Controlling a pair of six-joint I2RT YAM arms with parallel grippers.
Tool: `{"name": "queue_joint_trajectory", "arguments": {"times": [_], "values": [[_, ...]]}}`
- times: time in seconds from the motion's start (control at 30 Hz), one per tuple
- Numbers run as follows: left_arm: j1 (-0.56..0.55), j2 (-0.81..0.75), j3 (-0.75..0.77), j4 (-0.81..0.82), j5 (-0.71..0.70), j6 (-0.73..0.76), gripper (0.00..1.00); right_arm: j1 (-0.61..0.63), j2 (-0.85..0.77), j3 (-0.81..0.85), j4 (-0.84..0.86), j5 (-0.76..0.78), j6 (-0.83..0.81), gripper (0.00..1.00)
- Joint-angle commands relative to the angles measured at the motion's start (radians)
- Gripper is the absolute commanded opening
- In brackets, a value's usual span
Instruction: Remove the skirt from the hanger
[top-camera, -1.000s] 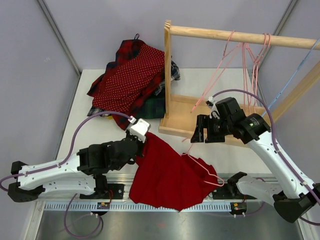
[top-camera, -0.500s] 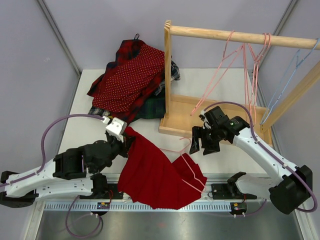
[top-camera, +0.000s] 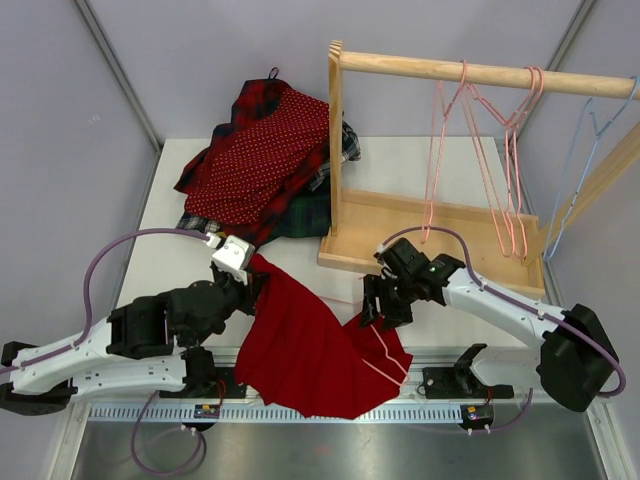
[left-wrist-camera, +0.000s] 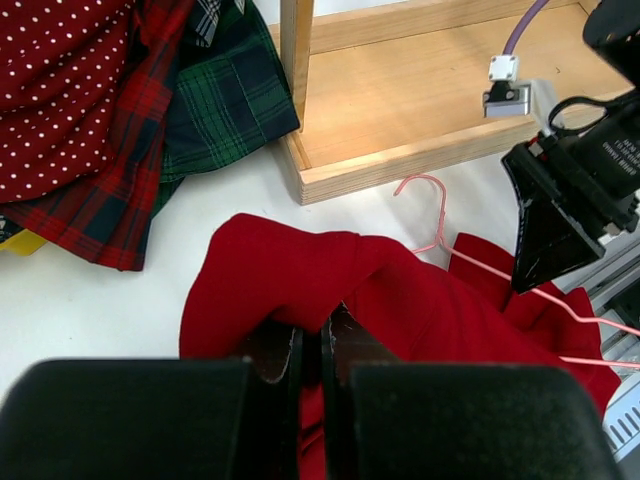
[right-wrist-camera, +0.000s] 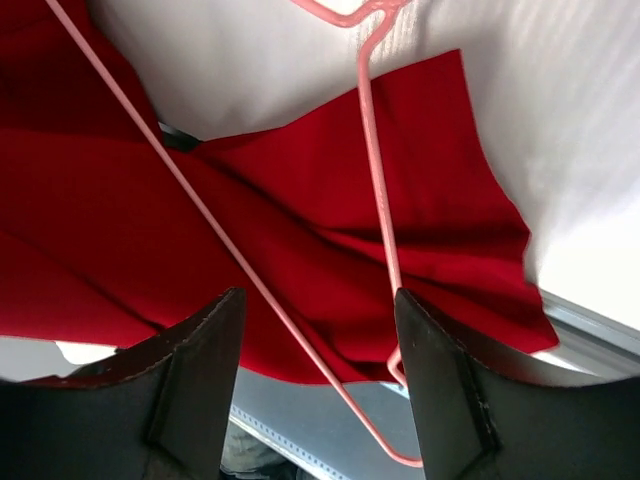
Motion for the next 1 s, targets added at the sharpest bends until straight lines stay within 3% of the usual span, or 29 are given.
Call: {"name": "queue_joint_trajectory", "arguments": {"times": [0.0, 0.57, 0.6, 0.67, 0.7, 0.87, 0.97], "values": [[0.005, 0.005, 0.031, 0.066, -0.037, -0.005, 0.00, 0.031, 0.010, -0.025, 0.111, -0.006, 0.067, 0.68], [0.003, 0.014, 0.056, 0.052, -0.017, -0.019, 0.00, 0.069, 0.033, -0.171, 0.208, 0.077, 0.094, 0.62], [0.003, 0.017, 0.057, 0.053, -0.017, -0.019, 0.00, 0.069, 0.034, -0.170, 0.211, 0.078, 0.094, 0.60], [0.003, 0.023, 0.059, 0.053, -0.017, -0.018, 0.00, 0.072, 0.033, -0.165, 0.217, 0.072, 0.096, 0.43], [0.005, 0.023, 0.059, 0.055, -0.017, -0.018, 0.00, 0.072, 0.030, -0.164, 0.217, 0.068, 0.099, 0.43], [0.005, 0.032, 0.057, 0.058, -0.016, -0.019, 0.00, 0.075, 0.017, -0.167, 0.237, 0.043, 0.102, 0.12], [0.005, 0.034, 0.058, 0.059, -0.016, -0.019, 0.00, 0.075, 0.004, -0.173, 0.249, 0.031, 0.108, 0.00]]}}
